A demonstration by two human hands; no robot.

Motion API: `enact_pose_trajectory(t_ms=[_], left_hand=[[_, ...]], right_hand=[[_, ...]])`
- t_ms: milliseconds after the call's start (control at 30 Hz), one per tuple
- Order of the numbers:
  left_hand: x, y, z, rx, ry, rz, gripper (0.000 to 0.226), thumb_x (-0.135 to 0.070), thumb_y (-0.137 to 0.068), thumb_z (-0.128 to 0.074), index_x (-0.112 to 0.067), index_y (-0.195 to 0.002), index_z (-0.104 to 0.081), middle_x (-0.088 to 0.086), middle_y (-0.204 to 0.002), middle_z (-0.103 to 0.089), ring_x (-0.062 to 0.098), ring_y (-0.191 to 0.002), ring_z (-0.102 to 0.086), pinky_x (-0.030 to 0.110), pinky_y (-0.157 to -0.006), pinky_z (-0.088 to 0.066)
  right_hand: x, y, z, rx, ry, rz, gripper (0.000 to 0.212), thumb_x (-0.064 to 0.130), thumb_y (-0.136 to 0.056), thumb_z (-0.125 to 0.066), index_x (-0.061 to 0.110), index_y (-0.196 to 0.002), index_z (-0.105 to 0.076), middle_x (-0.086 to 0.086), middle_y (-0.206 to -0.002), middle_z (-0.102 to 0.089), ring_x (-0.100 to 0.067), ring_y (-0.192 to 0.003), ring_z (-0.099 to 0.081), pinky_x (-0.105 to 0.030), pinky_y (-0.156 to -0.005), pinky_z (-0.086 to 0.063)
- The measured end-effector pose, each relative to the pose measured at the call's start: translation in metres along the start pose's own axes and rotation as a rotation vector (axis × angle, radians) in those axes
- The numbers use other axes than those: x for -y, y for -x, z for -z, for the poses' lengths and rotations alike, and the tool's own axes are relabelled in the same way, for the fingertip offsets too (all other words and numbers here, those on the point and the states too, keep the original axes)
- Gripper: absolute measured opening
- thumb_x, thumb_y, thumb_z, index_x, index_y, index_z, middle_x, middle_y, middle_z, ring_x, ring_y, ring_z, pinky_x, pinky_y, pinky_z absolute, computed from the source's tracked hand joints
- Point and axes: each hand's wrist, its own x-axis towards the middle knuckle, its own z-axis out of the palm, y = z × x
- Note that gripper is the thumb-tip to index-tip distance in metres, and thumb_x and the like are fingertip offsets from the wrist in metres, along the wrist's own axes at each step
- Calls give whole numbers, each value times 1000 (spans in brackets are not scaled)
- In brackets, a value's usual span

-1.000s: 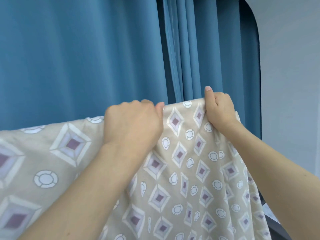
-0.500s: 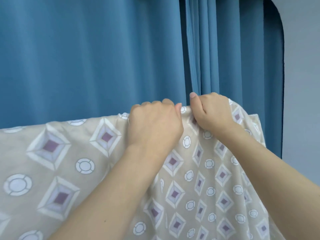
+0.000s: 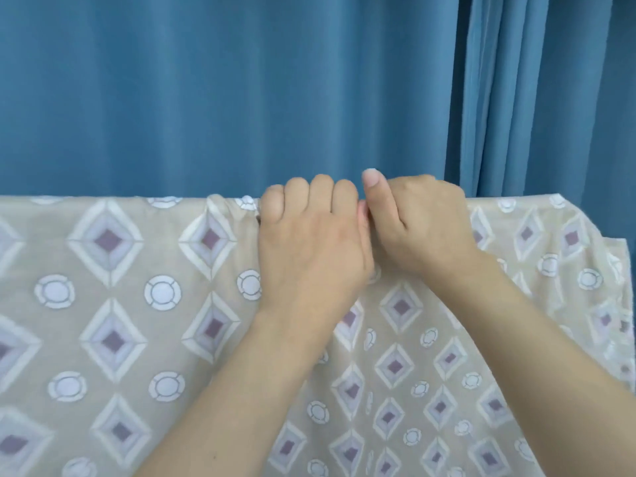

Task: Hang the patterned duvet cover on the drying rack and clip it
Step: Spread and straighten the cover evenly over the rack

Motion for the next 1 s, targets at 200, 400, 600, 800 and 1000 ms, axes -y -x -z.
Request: enact_pose_trajectory(t_ms=[200, 400, 600, 800, 1000], left_hand=[[47, 52, 11, -97, 53, 312, 40, -23, -88, -56, -10, -125, -49, 17, -128, -46, 39, -123, -39, 58, -109, -23], [98, 50, 28, -181, 1, 449, 41, -28, -90, -53, -12, -126, -41, 18, -129, -40, 37, -115, -36, 57, -101, -28], [125, 63, 45, -142, 14, 417, 47, -46, -92, -49, -10, -120, -38, 17, -119, -44, 30, -108, -39, 43, -97, -31], [114, 71, 45, 29, -44, 475, 31, -46, -97, -44, -19, -84, -47, -5, -78, -52, 23, -75, -50, 39, -69, -40], [113, 75, 49, 117, -11, 337, 29, -32, -99, -33, -18, -75, -42, -5, -64, -46, 19, -56, -44, 32, -52, -28]], right_hand=[[22, -8, -10, 23, 68, -71, 51, 36, -98, -23, 18, -50, -19, 5, -44, -25, -27, -43, -33, -25, -47, -9], [59, -29, -6, 135, -73, 40, 55, 39, -102, -20, 15, -54, -34, 2, -53, -37, -22, -47, -33, -28, -46, -17], [87, -23, -21, -15, -1, 24, 57, 35, -101, -24, 16, -47, -28, 0, -44, -32, -24, -41, -29, -21, -48, -9], [88, -24, -27, -81, -37, -40, 56, 34, -97, -26, 14, -45, -28, 2, -41, -17, -15, -38, -15, -20, -51, -10], [79, -21, -29, -126, -60, -44, 56, 37, -98, -27, 15, -46, -31, 2, -42, -20, -17, -39, -16, -21, -51, -9]])
